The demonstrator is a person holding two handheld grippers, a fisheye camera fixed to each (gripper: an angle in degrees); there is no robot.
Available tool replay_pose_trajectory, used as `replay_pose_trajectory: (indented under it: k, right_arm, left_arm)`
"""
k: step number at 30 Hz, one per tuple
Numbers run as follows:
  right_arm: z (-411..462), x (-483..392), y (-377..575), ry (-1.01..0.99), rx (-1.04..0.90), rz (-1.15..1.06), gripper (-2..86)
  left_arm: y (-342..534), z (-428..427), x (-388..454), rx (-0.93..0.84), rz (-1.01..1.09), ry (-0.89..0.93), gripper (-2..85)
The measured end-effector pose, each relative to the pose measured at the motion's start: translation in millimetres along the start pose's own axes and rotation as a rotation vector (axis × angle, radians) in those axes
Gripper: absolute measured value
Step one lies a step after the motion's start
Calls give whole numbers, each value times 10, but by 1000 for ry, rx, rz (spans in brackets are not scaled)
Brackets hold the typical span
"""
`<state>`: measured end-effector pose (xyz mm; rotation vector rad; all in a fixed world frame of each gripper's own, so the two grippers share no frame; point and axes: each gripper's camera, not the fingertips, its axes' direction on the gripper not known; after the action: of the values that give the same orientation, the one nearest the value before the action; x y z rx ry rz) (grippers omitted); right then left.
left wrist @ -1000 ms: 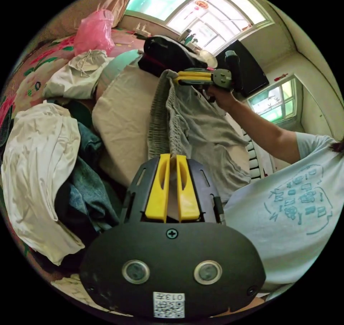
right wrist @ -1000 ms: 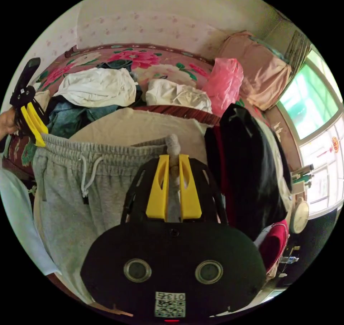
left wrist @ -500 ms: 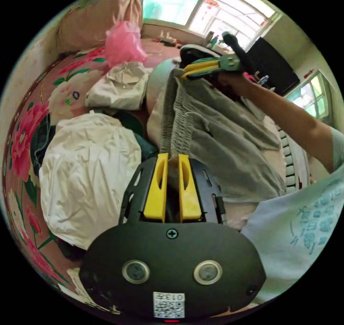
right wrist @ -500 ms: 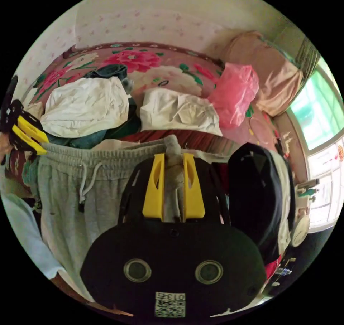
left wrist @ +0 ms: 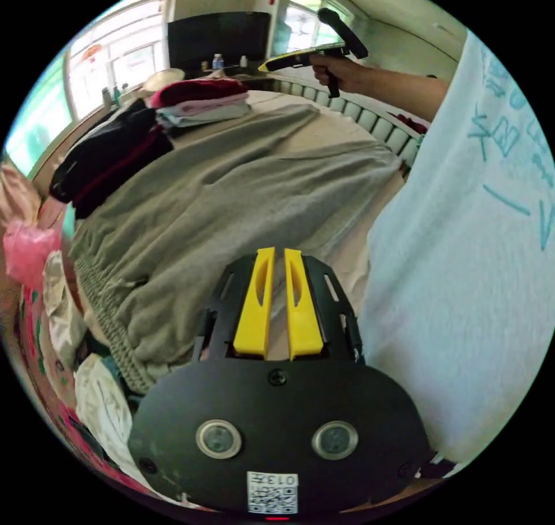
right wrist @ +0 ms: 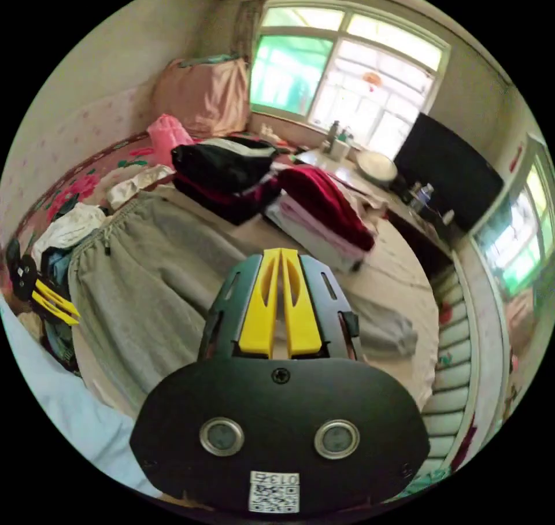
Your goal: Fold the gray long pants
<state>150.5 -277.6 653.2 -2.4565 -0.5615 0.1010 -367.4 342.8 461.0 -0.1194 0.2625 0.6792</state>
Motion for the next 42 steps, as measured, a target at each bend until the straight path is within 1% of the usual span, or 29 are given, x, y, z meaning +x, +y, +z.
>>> replay_pose_trajectory:
  k: [1,2,4,5,6,7,8,9,10,11,13,15,18,19,21,23,26,27,28,30,31,33,35,37,39,41,42]
  right_arm:
    - [-215,440,513,37,-95,130,23]
    - [-318,650,775,51,-143,187,25]
    - [-809,1447,1875,170,-251,461,50]
    - [-935,1629,2158,198,-267,535,59]
    - [-1169,1965,2720,229,-303,685,78]
    - [-1375,2250,3263,220,-319,828,100]
    - [-1463,2370,3526,215,-321,899,111]
    - [-1612,2566,4034,201,-319,1037,122]
    - [-1712,2699,4456,172,-306,1138,133]
    - [-1747,2750,4639,160,-296,1178,138]
    - [-1772,2905,5244,95,-277,1305,154]
    - [-1722,2989,5580,40,-263,1373,161]
    - [-1565,3092,5910,-66,-226,1420,144]
    - [-1492,3134,5974,-130,-199,1428,112]
    - [-1421,3200,5976,-187,-189,1415,55]
    - [-1459,3277,5867,-144,-224,1388,41]
    - [-1688,3391,5425,-88,-201,1228,32]
    - [-1831,3403,5187,-64,-171,1132,31]
    - [-1997,3383,4959,-38,-117,1027,30]
    - [-2229,3311,4733,-5,-14,902,30]
    - [-2294,3286,4700,3,23,874,31]
    - [-2179,3306,4818,-13,-1,897,33]
    - [-1818,3353,5072,-52,-110,979,36]
    - [-1325,3325,5329,-91,-278,1039,47]
    - [-1189,3312,5433,-78,-352,1092,60]
    - [-1358,3341,5456,-32,-292,1158,64]
    - [-1528,3337,5396,49,-258,1174,65]
  left_arm:
    - [-91,119,89,-8,39,33,49]
    - [-253,359,259,-32,107,80,59]
    - [-464,705,502,-89,214,110,70]
    - [-579,913,652,-122,282,105,76]
    - [-685,1117,785,-167,341,107,81]
    - [-732,1215,845,-189,367,110,82]
    - [-807,1405,953,-230,409,111,83]
    - [-863,1592,1041,-279,441,117,80]
    - [-887,1685,1074,-308,449,117,79]
    - [-930,1765,1111,-305,451,88,72]
    - [-999,1903,1117,-332,442,85,61]
    - [-1107,2072,1030,-377,348,122,42]
    - [-1213,2268,958,-422,305,151,23]
    - [-1237,2305,948,-432,300,156,20]
    - [-1325,2413,927,-461,302,161,14]
    - [-1386,2423,905,-461,300,163,11]
    - [-1487,2293,831,-418,286,182,9]
    - [-1522,2198,808,-385,287,189,9]
    - [-1535,2151,801,-369,292,193,8]
    - [-1537,2050,765,-326,297,209,8]
    - [-1525,2062,754,-324,296,219,8]
    - [-1443,2267,695,-335,255,266,7]
    - [-1376,2532,663,-353,209,286,7]
    - [-1332,2792,693,-401,205,262,7]
    - [-1328,2891,812,-450,247,230,4]
    - [-1315,2793,862,-444,290,241,0]
    - [-1322,2701,840,-424,279,305,-1]
